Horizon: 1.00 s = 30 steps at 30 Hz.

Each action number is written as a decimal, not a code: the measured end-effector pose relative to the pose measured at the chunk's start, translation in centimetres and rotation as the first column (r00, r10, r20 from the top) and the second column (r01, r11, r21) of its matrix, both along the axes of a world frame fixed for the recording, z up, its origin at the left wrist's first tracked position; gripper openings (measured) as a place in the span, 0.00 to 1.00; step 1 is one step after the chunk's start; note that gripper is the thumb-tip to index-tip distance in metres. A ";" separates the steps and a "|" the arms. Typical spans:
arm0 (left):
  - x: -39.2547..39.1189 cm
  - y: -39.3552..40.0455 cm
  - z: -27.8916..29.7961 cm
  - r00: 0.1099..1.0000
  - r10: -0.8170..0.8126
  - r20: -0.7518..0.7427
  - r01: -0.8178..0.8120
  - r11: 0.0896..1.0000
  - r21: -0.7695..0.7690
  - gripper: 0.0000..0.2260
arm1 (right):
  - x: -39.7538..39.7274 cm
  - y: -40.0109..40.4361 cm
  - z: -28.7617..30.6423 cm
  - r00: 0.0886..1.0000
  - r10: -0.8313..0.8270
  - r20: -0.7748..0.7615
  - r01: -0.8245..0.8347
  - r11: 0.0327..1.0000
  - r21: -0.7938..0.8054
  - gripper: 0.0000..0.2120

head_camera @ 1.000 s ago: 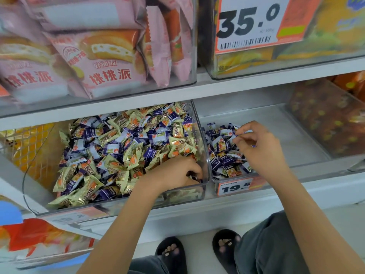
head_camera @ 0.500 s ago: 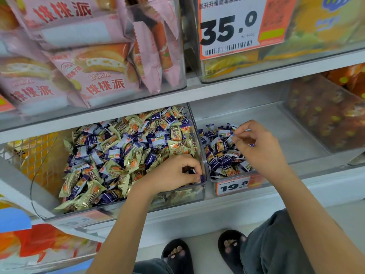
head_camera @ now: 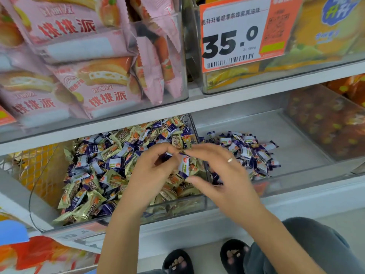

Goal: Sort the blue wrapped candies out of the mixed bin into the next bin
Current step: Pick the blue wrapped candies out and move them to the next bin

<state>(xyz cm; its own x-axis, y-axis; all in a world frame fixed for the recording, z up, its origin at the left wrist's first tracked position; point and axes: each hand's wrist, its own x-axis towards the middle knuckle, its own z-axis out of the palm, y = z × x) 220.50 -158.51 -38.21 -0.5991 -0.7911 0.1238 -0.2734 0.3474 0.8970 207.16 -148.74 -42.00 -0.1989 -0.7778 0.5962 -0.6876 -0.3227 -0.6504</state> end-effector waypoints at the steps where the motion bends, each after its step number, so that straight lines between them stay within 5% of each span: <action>1: -0.1 0.6 0.4 0.999 -0.004 -0.041 0.005 1.000 0.023 0.07 | 0.5 -0.4 -0.4 1.000 0.010 -0.010 -0.010 1.000 0.014 0.20; 7: -1.5 2.2 0.6 0.991 -0.058 -0.119 0.069 0.994 0.090 0.05 | 0.8 -0.4 -0.3 0.983 -0.012 0.185 0.030 0.995 -0.095 0.18; 14: -1.2 2.7 -0.1 0.981 -0.091 -0.171 0.129 0.965 0.228 0.13 | -0.9 0.3 0.0 0.903 -0.079 0.422 0.081 0.997 0.012 0.14; 19: -1.7 2.5 -0.5 0.986 -0.044 -0.159 0.075 0.978 0.192 0.15 | -2.0 0.5 0.1 0.875 -0.214 0.434 0.215 0.975 0.047 0.10; 21: -1.4 1.7 -0.7 0.991 -0.011 -0.134 0.031 0.988 0.151 0.12 | -3.8 0.6 0.3 0.913 -0.317 0.258 0.293 0.948 0.127 0.08; 23: -0.5 0.7 -1.2 0.998 0.022 -0.067 -0.016 0.996 0.092 0.10 | -5.6 0.8 0.1 0.967 -0.246 0.061 0.214 0.920 0.328 0.10; 25: 0.2 -0.2 -1.8 0.998 -0.016 0.064 0.015 1.000 0.021 0.09 | -6.5 1.2 -0.4 0.988 -0.148 0.038 0.114 0.878 0.465 0.13; 27: 0.2 -0.8 -2.4 0.954 -0.184 0.237 0.187 0.982 0.011 0.09 | -6.4 1.4 -0.4 0.987 -0.122 0.102 0.063 0.888 0.455 0.13; 30: -1.2 -1.8 -3.7 0.766 -0.435 0.473 0.466 0.883 0.056 0.07 | -6.1 1.1 -0.2 0.984 -0.140 0.113 0.085 0.914 0.397 0.16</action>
<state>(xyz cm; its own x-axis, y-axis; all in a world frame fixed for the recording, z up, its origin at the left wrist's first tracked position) 219.26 -160.28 -41.93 -0.8825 -0.4160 -0.2195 -0.4445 0.5848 0.6786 201.03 -147.63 -42.20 -0.3563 -0.9100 0.2119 -0.6001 0.0490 -0.7984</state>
